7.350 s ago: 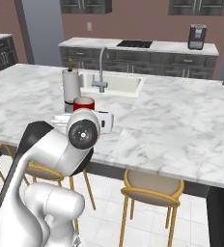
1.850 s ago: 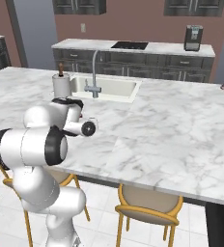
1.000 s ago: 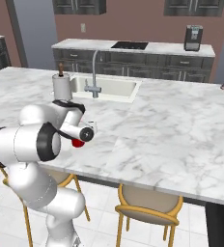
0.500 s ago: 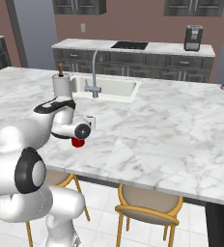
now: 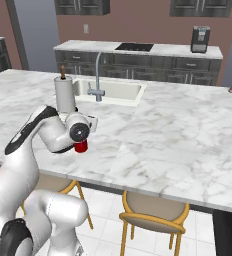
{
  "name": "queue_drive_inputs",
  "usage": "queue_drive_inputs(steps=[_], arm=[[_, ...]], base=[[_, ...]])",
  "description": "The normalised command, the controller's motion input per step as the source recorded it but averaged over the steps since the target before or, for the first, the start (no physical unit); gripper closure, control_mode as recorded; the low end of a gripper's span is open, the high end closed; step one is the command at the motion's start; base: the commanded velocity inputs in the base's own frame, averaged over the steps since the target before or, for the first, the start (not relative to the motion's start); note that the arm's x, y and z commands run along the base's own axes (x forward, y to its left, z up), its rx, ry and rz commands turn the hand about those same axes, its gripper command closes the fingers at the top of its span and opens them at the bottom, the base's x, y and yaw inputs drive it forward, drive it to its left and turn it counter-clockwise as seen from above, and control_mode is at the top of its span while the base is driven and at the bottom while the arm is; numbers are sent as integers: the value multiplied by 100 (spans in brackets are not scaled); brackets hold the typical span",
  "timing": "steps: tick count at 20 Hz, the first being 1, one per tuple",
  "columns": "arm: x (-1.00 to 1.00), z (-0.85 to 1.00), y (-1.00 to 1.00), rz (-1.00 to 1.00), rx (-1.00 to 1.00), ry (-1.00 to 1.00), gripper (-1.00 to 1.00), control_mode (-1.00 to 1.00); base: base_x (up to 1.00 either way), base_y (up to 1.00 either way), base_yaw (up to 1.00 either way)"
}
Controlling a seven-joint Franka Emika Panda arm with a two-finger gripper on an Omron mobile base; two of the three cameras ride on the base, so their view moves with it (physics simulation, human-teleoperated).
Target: Open the cabinet directly in front. Then move the liquor and the mug to the dining counter with the jar on it.
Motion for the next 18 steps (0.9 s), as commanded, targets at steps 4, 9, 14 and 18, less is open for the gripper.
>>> queue_drive_inputs(steps=[4,9,14,18], arm=[[-100,100,-59,0,4,12,-100,-100],[-100,95,-28,0,0,33,-100,-100],[-20,3,0,0,-1,18,-100,-100],[-3,0,0,0,0,1,-100,-100]], base=[[0,0,0],[0,0,0],[0,0,0],[0,0,0]])
